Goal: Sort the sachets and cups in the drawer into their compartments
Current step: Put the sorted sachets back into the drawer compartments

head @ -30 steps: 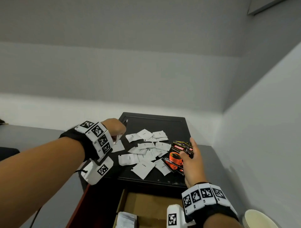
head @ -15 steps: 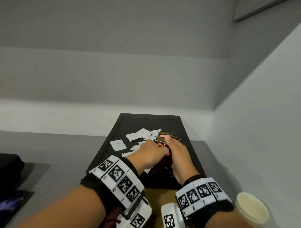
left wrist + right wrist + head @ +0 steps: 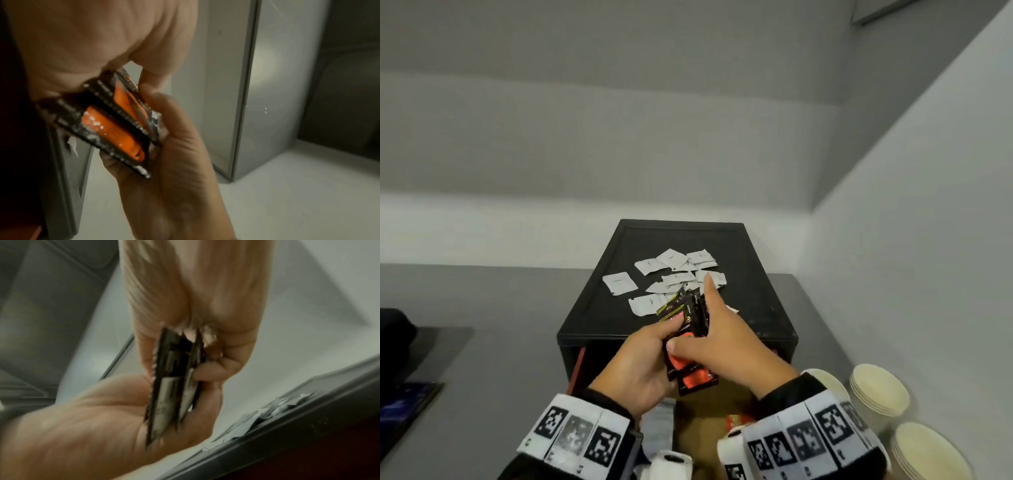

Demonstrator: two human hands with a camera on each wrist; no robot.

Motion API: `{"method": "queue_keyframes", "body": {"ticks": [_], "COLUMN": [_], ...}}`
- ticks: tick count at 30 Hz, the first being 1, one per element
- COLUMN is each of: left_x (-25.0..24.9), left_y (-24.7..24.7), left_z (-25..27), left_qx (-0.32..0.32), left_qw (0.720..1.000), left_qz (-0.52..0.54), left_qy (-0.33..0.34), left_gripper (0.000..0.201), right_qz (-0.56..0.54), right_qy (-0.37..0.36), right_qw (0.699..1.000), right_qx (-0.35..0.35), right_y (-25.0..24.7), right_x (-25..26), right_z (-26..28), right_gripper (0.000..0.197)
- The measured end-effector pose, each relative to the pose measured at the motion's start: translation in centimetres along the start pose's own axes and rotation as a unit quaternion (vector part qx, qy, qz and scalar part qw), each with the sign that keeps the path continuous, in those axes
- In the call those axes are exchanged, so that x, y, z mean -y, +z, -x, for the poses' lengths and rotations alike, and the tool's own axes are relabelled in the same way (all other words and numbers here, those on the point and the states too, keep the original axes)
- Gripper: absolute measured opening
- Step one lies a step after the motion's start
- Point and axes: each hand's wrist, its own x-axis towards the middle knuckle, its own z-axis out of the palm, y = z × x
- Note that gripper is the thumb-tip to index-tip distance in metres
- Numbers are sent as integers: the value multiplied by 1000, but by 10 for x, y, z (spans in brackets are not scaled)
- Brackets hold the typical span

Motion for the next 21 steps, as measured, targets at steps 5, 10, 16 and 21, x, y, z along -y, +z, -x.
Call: {"method": "queue_keyframes", "body": {"ticks": [5,10,16,21], "left_x": [2,9,3,-2], "left_y": [-24,-21,-21,-22], "left_z": [7,15,18,19], "left_qx": [43,112,133,158], "left_qw": [988,981,984,981], "left_qz": [151,152,90,77], "left_qy": [-3,-46,-73,-85], "left_gripper": [38,39,37,39], "right_qz": [-45,-111,-175,-193], "right_qy": [-32,-69,-121,-142], "right_qw": [996,988,975,968], "right_qx": [71,86,69,71], "right_y": [3,14,10,12], "right_x": [-7,-11,-10,-3], "right_z": [16,16,12,9], "right_gripper": [144,138,134,135]}}
